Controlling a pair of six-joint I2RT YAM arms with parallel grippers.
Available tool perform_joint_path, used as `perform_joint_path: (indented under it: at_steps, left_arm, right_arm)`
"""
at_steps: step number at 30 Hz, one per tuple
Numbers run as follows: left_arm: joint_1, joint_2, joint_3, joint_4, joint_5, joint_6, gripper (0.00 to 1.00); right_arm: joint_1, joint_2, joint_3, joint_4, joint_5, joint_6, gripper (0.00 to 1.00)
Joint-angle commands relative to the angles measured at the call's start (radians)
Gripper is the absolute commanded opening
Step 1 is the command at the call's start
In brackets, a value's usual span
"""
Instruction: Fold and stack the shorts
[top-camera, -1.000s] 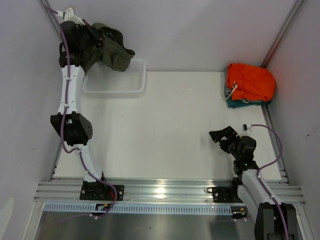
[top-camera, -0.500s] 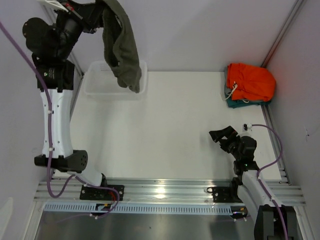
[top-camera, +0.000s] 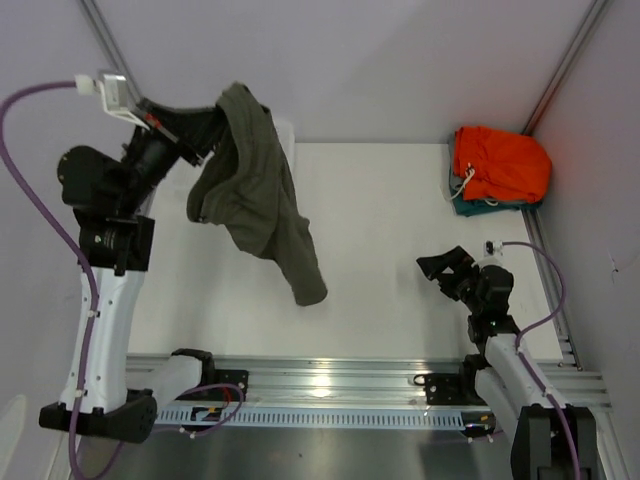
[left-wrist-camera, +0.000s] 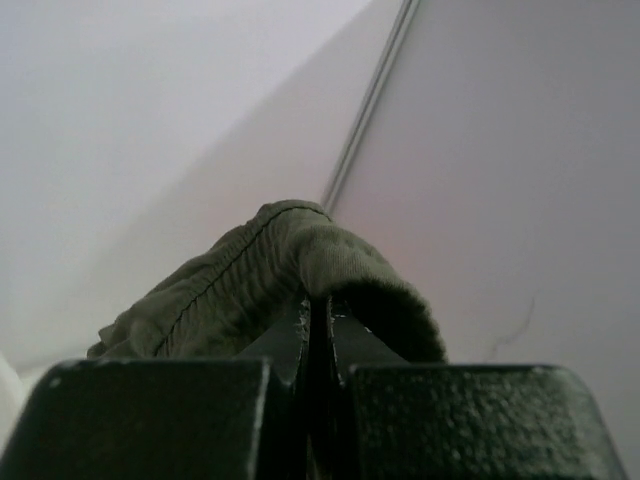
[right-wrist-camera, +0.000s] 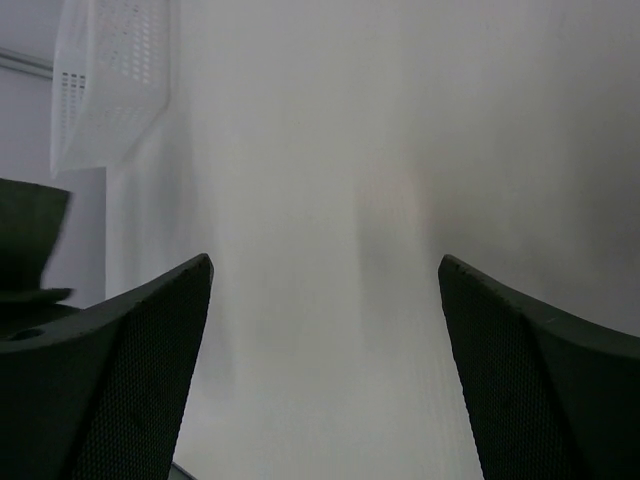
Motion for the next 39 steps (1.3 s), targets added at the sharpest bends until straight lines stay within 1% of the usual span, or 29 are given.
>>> perform_joint_path:
  at_steps: [1, 2, 3, 4, 5, 6, 7, 9, 10, 12, 13, 14, 15, 16, 17, 18, 19, 20, 21, 22, 24, 25, 26, 28, 29, 31, 35, 38, 39]
  left_arm:
    - [-0.031, -0.139, -0.244, 0.064, 0.000, -0.002, 0.00]
    - [-0.034, -0.178, -0.286, 0.057, -0.008, 0.007, 0.00]
    - [-0.035, -0.255, -0.332, 0.053, -0.034, 0.012, 0.00]
    - [-0.040, -0.294, -0.418, 0.053, -0.045, 0.010, 0.00]
    - [-0.043, -0.328, -0.508, 0.059, -0.051, 0.007, 0.00]
    - [-0.046, -0.386, -0.550, 0.059, -0.066, 0.001, 0.00]
    - [-0.055, -0.411, -0.635, 0.059, -0.077, -0.003, 0.00]
    - [-0.061, -0.460, -0.798, 0.068, -0.089, -0.016, 0.00]
    - [-0.067, -0.509, -0.838, 0.070, -0.095, -0.014, 0.00]
    - [-0.070, -0.561, -0.972, 0.036, -0.115, 0.010, 0.00]
    - [-0.072, -0.618, -0.995, 0.010, -0.150, 0.023, 0.00]
    - [-0.072, -0.644, -1.070, 0.002, -0.161, 0.036, 0.00]
    - [-0.072, -0.672, -1.092, -0.051, -0.166, 0.058, 0.00]
    - [-0.072, -0.714, -1.110, -0.073, -0.183, 0.061, 0.00]
    - [-0.072, -0.735, -1.151, -0.085, -0.186, 0.064, 0.00]
    - [-0.072, -0.753, -1.193, -0.091, -0.186, 0.063, 0.00]
    - [-0.074, -0.768, -1.210, -0.107, -0.187, 0.061, 0.00]
    - [-0.074, -0.790, -1.243, -0.114, -0.197, 0.061, 0.00]
    - [-0.072, -0.799, -1.268, -0.125, -0.204, 0.061, 0.00]
    - [-0.075, -0.807, -1.287, -0.139, -0.210, 0.055, 0.00]
    - [-0.093, -0.830, -1.305, -0.121, -0.201, 0.029, 0.00]
    - [-0.097, -0.839, -1.310, -0.128, -0.207, 0.024, 0.00]
    - [-0.100, -0.844, -1.314, -0.131, -0.213, 0.023, 0.00]
    - [-0.106, -0.858, -1.319, -0.139, -0.218, 0.021, 0.00]
    - [-0.110, -0.859, -1.322, -0.136, -0.220, 0.017, 0.00]
    - [-0.118, -0.853, -1.321, -0.144, -0.227, 0.017, 0.00]
    - [-0.121, -0.836, -1.295, -0.163, -0.246, 0.030, 0.00]
    - [-0.123, -0.828, -1.279, -0.180, -0.269, 0.038, 0.00]
    - [-0.123, -0.828, -1.281, -0.180, -0.273, 0.038, 0.00]
  right_arm:
    - [0.066, 0.073, 0.152, -0.012, -0.029, -0.003, 0.94]
    - [0.093, 0.096, 0.243, -0.036, -0.014, -0.019, 0.94]
    - [0.126, 0.121, 0.288, -0.061, 0.033, -0.033, 0.95]
    - [0.156, 0.147, 0.330, -0.087, 0.058, -0.052, 0.95]
    - [0.216, 0.208, 0.371, -0.093, 0.080, -0.065, 0.96]
    - [0.241, 0.245, 0.435, -0.092, 0.112, -0.081, 0.96]
    - [0.262, 0.285, 0.465, -0.064, 0.107, -0.084, 0.96]
    - [0.304, 0.430, 0.564, -0.035, 0.074, -0.079, 0.95]
    - [0.318, 0.486, 0.606, -0.023, 0.065, -0.079, 0.94]
    - [0.361, 0.659, 0.704, -0.033, 0.046, -0.085, 0.93]
    - [0.373, 0.719, 0.808, -0.041, 0.035, -0.090, 0.92]
    - [0.385, 0.838, 0.862, -0.041, 0.010, -0.090, 0.91]
    - [0.405, 0.897, 0.911, -0.037, -0.001, -0.086, 0.91]
    - [0.416, 0.954, 1.009, -0.020, -0.012, -0.070, 0.89]
    - [0.425, 1.010, 1.060, -0.011, -0.024, -0.061, 0.87]
    - [0.436, 1.123, 1.112, 0.000, -0.044, -0.053, 0.86]
    - [0.459, 1.178, 1.225, 0.003, -0.052, -0.040, 0.83]
    - [0.469, 1.231, 1.282, 0.006, -0.057, -0.036, 0.82]
    - [0.482, 1.330, 1.338, 0.005, -0.058, -0.032, 0.81]
    - [0.502, 1.379, 1.443, 0.003, -0.058, -0.018, 0.80]
    - [0.519, 1.461, 1.536, 0.011, -0.057, 0.000, 0.78]
    - [0.528, 1.539, 1.577, 0.026, -0.058, 0.011, 0.75]
    - [0.532, 1.575, 1.656, 0.038, -0.058, 0.037, 0.72]
    - [0.539, 1.679, 1.737, 0.068, -0.075, 0.065, 0.65]
    - [0.543, 1.713, 1.822, 0.072, -0.078, 0.075, 0.63]
    - [0.549, 1.778, 1.902, 0.091, -0.083, 0.108, 0.58]
    - [0.566, 1.916, 2.025, 0.199, -0.092, 0.178, 0.55]
    - [0.581, 2.000, 2.175, 0.146, -0.060, 0.177, 0.54]
    - [0.594, 2.025, 2.265, 0.122, -0.058, 0.175, 0.54]
